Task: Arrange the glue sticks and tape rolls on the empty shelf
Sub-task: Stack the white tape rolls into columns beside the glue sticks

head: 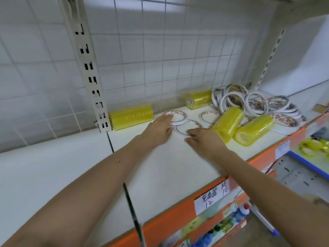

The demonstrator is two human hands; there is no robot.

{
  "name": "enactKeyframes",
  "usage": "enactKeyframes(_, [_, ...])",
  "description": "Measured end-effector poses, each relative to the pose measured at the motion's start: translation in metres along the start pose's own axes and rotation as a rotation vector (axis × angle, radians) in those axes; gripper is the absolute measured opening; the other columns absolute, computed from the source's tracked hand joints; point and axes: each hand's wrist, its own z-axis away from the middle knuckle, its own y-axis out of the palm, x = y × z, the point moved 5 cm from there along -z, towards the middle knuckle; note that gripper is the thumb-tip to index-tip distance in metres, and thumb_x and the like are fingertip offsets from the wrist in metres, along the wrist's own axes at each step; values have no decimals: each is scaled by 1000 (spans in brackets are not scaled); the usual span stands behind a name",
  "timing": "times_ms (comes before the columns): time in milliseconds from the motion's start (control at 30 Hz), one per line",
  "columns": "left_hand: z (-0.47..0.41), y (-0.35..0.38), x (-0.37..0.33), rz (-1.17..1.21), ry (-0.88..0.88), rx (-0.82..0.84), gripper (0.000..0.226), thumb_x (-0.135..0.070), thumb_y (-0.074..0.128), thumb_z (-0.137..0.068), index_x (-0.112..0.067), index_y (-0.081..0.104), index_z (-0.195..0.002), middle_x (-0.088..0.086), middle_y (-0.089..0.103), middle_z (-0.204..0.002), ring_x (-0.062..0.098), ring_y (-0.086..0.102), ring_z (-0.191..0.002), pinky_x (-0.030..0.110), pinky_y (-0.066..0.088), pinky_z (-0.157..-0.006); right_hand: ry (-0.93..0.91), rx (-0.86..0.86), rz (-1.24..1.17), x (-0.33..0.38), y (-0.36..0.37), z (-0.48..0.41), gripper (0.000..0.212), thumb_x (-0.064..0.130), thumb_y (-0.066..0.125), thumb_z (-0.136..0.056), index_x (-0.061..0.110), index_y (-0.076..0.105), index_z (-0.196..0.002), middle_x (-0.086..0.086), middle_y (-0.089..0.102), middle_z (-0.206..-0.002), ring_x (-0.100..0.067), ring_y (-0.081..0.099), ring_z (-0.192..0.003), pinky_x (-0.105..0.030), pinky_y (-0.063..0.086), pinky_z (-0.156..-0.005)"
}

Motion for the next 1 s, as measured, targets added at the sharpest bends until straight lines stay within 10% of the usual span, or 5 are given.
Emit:
enactKeyframes(233, [-19,4,3,-68,-90,-101,25,-11,49,-88,-11,64,-109,17,63,-112,34,55,-105,37,45,-86,-155,24,200,-8,2,-13,24,22,39,-95,18,61,-104,-6,63,-107,-27,57,-102,-33,43,-78])
enactKeyframes(1000, [230,-101,50,-303,-370,-282,19,-14,47,-91,-19,64,-96,12,60,-93,30,52,-92,33,43,-68,-450,-111,-45,124,5,54,23,2,50,-85,11,70,-92,-19,69,-86,-35,59,-80,-35,44,-68])
